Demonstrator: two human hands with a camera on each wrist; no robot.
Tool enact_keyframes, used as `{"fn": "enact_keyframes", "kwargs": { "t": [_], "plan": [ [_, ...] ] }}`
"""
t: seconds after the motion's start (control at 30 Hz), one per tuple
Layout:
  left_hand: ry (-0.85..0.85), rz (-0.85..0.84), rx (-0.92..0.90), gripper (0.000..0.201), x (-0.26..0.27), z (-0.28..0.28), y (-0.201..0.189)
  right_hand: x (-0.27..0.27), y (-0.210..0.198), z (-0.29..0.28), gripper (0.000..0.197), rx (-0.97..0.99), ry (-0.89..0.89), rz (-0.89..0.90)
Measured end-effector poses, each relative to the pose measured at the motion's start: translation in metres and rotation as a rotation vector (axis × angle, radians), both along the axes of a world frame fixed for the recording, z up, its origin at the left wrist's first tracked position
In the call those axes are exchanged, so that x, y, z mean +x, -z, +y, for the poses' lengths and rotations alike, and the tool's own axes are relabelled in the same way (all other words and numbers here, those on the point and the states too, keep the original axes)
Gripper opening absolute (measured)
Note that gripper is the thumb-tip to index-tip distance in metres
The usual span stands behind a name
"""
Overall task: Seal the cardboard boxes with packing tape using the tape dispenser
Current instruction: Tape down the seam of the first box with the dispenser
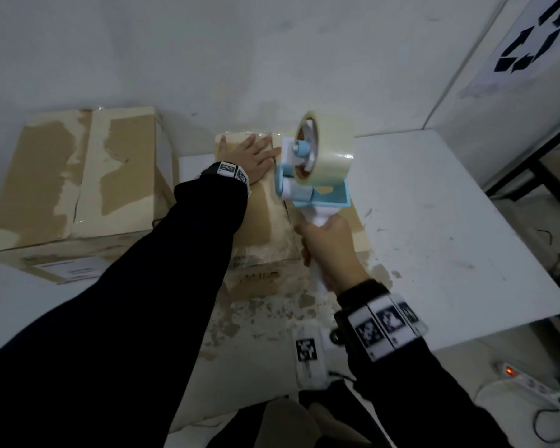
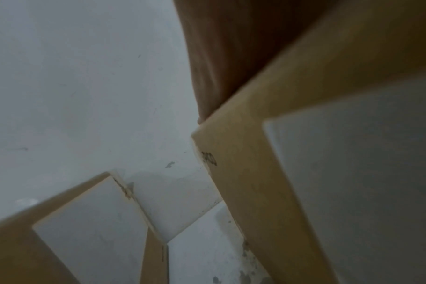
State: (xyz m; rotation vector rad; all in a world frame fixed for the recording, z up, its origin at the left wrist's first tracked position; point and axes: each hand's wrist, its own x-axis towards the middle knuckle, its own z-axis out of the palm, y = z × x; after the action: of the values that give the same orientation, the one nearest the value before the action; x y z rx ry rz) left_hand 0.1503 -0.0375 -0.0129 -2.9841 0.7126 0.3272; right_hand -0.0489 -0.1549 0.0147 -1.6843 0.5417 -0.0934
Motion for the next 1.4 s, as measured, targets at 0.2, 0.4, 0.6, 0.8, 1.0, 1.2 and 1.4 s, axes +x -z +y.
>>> {"fn": "enact_keyframes", "kwargs": {
  "t": [0.2, 0.4, 0.6, 0.8, 1.0, 1.2, 1.4],
  "plan": [
    [-0.012, 0.037, 0.004, 0.046, -0.003, -0.003, -0.001, -0.003, 0.002, -0.015, 0.026, 0.027, 0.015, 0.006],
    [0.02, -0.046, -0.082, 0.05, -0.027, -0.001, -0.006, -0.005, 0.004, -0.017, 0.022, 0.042, 0.026, -0.006],
    [0.075, 0.165, -0.32, 0.047, -0.094, 0.0, -0.022, 0.0, 0.002, -0.013, 0.018, 0.018, -0.005, -0.01],
    [0.181, 0.194, -0.07, 0.058, -0.145, 0.021, -0.025, -0.002, -0.008, -0.013, 0.025, -0.049, -0.031, -0.031],
    [-0.029, 0.085, -0.189, 0.132, -0.165, 0.01, 0.003, -0.007, -0.003, -0.008, 0.024, -0.094, -0.031, -0.016],
    [-0.064, -0.007, -0.128, 0.138, -0.162, 0.001, -0.004, -0.014, 0.005, 0.005, 0.045, -0.135, 0.011, 0.023],
    [-0.002, 0.023, -0.1, 0.138, -0.147, -0.001, -0.007, -0.02, 0.007, 0.002, 0.024, -0.034, 0.076, 0.024]
  ]
}}
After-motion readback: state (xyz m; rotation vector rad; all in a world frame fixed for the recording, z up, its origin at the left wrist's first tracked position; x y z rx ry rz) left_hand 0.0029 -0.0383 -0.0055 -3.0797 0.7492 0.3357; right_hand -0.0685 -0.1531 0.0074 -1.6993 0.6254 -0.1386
